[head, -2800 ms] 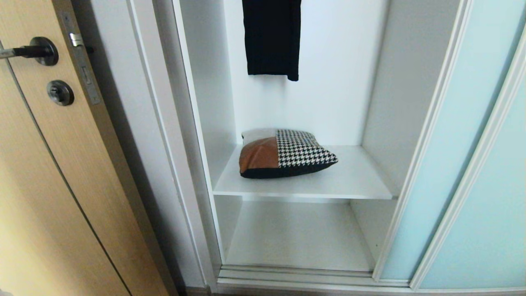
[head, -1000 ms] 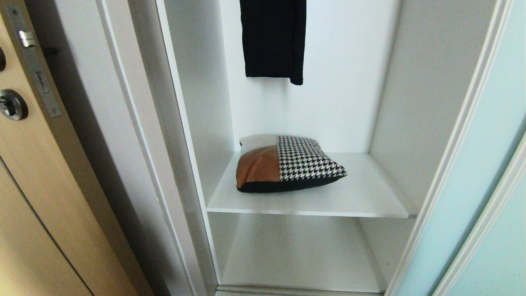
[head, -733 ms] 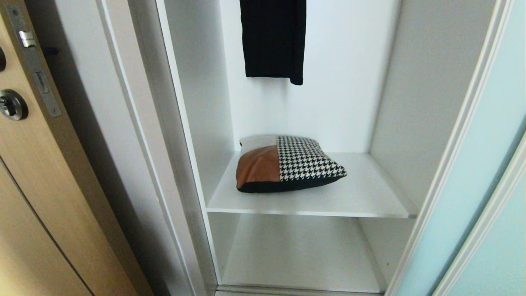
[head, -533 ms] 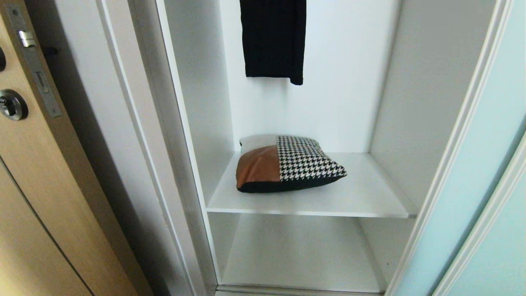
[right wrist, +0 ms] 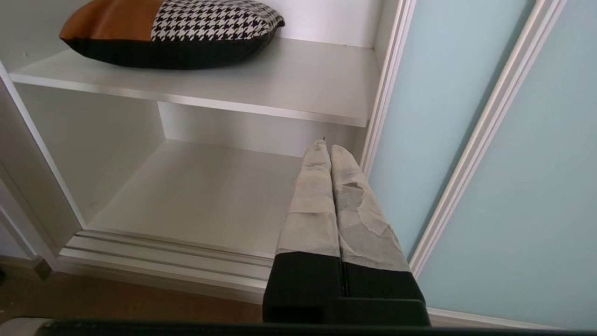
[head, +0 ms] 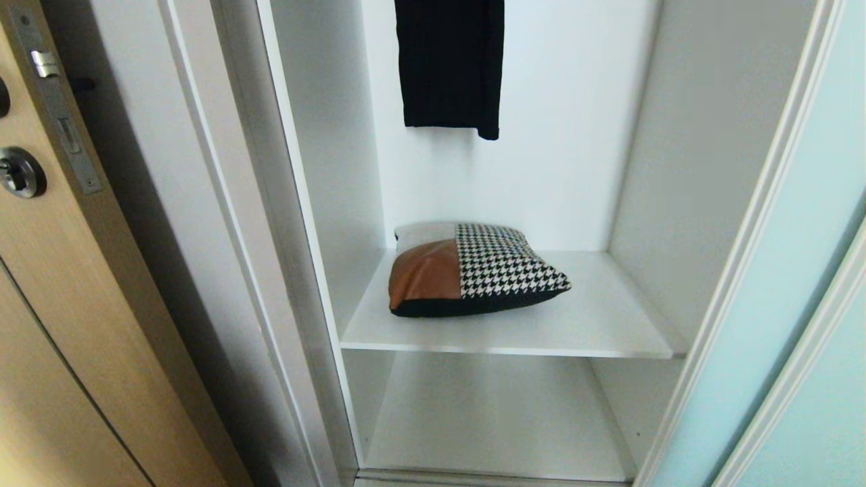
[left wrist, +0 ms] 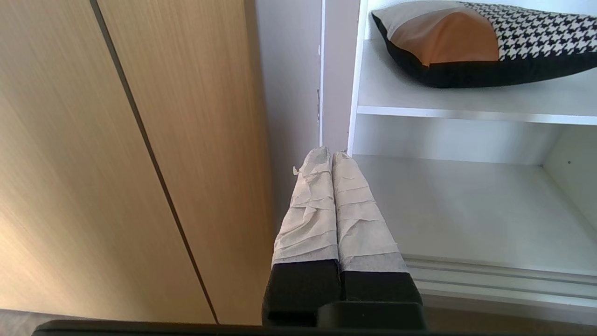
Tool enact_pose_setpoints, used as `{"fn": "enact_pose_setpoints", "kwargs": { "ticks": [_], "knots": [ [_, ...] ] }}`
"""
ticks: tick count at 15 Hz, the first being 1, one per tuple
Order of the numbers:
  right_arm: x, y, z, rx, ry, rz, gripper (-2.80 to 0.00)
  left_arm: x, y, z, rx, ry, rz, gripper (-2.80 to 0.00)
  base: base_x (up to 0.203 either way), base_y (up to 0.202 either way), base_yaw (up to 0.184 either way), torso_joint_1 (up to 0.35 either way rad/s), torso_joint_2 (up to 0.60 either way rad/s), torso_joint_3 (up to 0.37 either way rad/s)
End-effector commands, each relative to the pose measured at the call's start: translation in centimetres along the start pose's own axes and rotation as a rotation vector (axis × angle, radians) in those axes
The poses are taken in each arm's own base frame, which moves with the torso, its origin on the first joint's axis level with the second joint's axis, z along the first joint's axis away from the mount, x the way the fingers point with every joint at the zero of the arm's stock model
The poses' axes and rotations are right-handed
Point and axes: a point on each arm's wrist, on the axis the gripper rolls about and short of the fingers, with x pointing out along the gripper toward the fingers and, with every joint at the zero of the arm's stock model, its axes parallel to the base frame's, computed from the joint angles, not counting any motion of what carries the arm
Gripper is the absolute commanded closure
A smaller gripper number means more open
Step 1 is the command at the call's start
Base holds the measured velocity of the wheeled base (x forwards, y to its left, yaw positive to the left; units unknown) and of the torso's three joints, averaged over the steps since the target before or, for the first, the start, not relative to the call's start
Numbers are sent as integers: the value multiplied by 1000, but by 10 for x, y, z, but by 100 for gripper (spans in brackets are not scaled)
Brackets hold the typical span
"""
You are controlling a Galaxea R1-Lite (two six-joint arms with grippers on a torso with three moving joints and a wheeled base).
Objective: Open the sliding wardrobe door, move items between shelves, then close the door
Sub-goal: Place the pillow on the lower shelf
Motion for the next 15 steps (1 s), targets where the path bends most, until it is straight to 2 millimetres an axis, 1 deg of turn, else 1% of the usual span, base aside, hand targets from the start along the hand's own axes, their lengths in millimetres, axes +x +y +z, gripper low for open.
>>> {"fn": "enact_pose_setpoints", "kwargs": {
  "ticks": [1,15],
  "knots": [
    [0,0,0,-2,0,0,0,0,0,0,0,3,1,0,0,0,0,0,0,0],
    [0,0,1,-21,-8,-15,0,0,0,0,1,3,0,0,0,0,0,0,0,0]
  ]
}}
